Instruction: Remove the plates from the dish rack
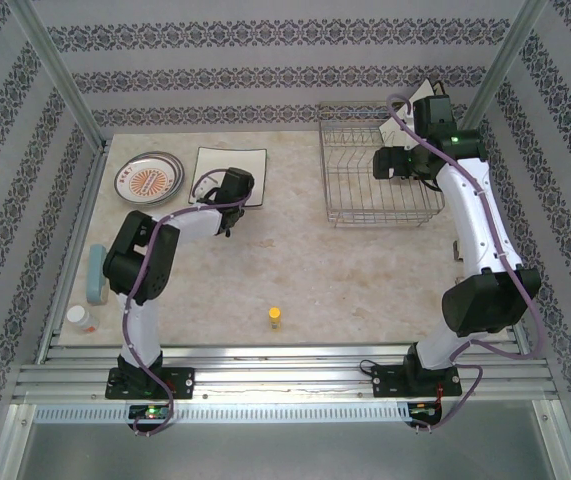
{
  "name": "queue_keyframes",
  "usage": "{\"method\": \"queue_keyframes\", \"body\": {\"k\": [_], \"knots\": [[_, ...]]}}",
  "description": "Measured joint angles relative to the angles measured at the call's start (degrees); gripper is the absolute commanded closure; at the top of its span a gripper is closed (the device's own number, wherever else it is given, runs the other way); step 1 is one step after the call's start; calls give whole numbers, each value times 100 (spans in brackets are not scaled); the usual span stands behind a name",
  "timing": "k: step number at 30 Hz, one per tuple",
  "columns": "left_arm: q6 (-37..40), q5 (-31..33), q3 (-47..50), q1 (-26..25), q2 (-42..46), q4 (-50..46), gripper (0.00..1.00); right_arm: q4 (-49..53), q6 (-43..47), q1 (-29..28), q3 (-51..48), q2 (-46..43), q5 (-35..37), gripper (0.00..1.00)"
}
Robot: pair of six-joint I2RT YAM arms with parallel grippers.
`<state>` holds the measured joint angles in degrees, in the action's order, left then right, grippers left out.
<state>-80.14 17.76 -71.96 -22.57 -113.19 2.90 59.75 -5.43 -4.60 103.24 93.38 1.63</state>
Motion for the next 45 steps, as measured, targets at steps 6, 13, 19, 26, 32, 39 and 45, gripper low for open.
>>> {"method": "queue_keyframes", "body": {"k": [6, 13, 19, 26, 32, 39, 45], "knots": [[992, -35, 118, -57, 573, -459, 0, -179, -85, 0, -214, -243, -101, 2], [3930, -448, 74, 33, 1427, -1165, 0, -234, -46, 31, -249, -302, -105, 2], [6129, -1412, -1462, 664, 1672, -3167, 1, -20, 140, 361, 304, -70, -52, 2], [7267, -2028, -3698, 1010, 1193, -5324, 0, 101, 297, 844, 1423, 704, 48, 2], [7510, -2516, -4293, 1364, 365, -6223, 0, 264, 396, 1003, 2509, 1740, 76, 2], [7619, -2717, -4760, 1650, -435, -6719, 0, 402, 439, 1062, 3897, 2889, 192, 2], [7702, -2811, -5316, 1670, -726, -6878, 0, 479, 485, 1161, 4900, 3635, 197, 5]]}}
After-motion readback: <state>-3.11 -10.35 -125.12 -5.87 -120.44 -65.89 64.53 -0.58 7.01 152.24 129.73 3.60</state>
